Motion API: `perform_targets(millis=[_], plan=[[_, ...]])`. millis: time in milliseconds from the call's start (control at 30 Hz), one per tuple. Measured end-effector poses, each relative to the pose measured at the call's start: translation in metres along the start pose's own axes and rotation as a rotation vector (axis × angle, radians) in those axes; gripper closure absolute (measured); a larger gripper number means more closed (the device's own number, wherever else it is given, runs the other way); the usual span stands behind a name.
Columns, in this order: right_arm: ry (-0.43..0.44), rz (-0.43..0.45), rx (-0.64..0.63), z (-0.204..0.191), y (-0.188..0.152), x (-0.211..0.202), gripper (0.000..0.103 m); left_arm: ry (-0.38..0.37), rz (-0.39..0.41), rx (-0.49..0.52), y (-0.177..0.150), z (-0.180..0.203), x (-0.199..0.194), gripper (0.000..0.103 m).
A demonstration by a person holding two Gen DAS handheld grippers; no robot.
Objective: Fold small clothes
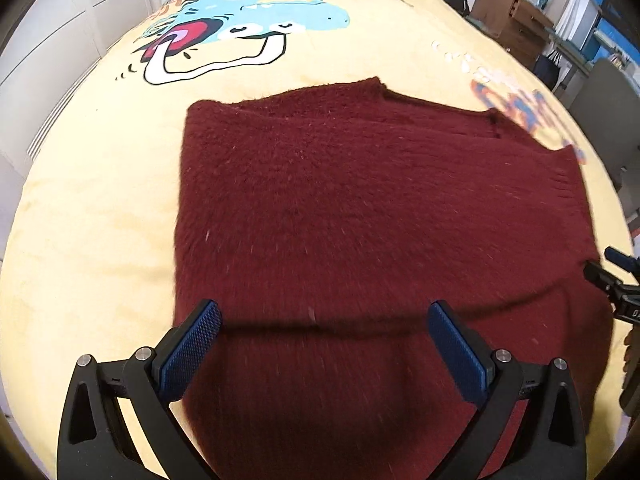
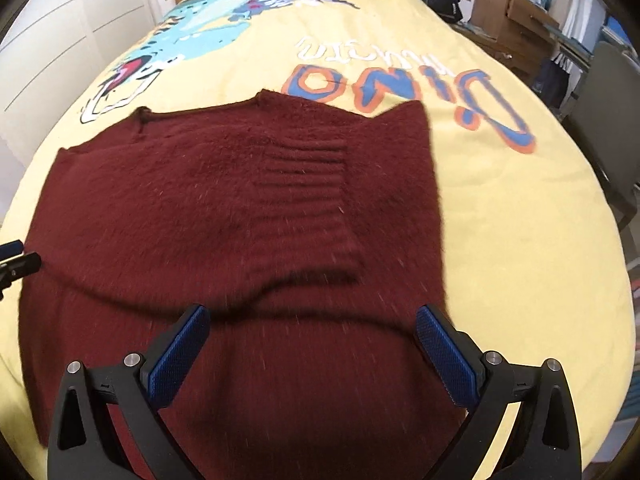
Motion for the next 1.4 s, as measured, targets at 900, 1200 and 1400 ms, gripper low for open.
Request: perform_targets(millis=[900, 1200, 1400], plan=[[-0.014, -0.134, 0.213, 0.068, -0.136, -0.046, 0.001, -0.026, -0.137, -0.15, -0.142, -0.003, -0.035, 0.001], [0.034, -0.251, 0.183, 0.056, -0.152, -0.035, 0.003, -0.095, -0.205, -0.138, -0.156, 0.012, -0.014, 0.002], [0.026, -0.307, 0.154, 0.05, -0.161, -0.031, 0.045, -0.136, -0.22, -0.142, -0.154, 0.02, -0.007, 0.031]])
Point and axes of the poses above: each gripper's, at about its wrist camera, not at the fingertips, and x roughly the way its jaws point, z to its right, y to its top, the point moved 2 cm from there along x, roughly the way its jaws point, and after that the axes turned 9 degrees about x, right-handed, at the moved point
